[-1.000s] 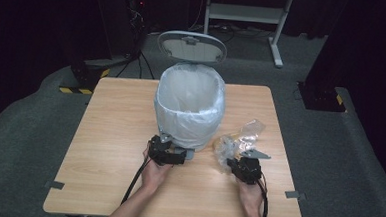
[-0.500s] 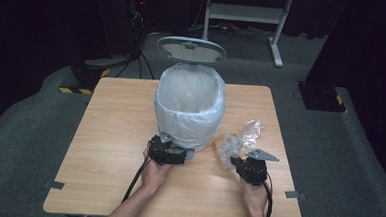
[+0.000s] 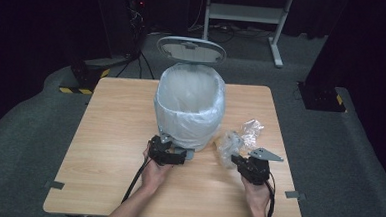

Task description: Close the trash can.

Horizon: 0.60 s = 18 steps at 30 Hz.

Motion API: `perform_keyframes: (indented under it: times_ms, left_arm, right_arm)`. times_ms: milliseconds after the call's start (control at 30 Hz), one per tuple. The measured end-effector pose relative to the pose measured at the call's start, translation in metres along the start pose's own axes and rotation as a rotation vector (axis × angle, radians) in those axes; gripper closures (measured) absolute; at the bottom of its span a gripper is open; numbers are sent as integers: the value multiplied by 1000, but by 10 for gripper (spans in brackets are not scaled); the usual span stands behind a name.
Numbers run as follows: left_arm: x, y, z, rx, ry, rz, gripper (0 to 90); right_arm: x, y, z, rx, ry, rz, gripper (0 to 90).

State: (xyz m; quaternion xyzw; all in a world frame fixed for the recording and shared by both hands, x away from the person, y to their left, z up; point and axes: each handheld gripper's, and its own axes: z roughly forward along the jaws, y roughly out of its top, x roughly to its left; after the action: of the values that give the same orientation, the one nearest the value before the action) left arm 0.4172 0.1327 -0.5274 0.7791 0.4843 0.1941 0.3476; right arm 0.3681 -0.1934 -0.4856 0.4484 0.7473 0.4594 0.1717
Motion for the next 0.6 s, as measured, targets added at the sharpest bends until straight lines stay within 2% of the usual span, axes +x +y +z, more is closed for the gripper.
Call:
perform_keyframes:
  times_ms: [67,100,400,600]
  left_arm:
    - [0,0,0,-1,3,4,12]
    - [-2,0,1,-28,14,-20,13]
    - [-2,0,1,-28,14,-21,13]
    - [-2,0,1,-29,14,-22,13]
  right_arm:
    - [1,1,-1,-4,3,1,848]
    - [2,1,-2,-1,3,-5,848]
    - [-2,-2,-11,-11,13,6,849]
    - [-6,-3,-11,-5,23,19,849]
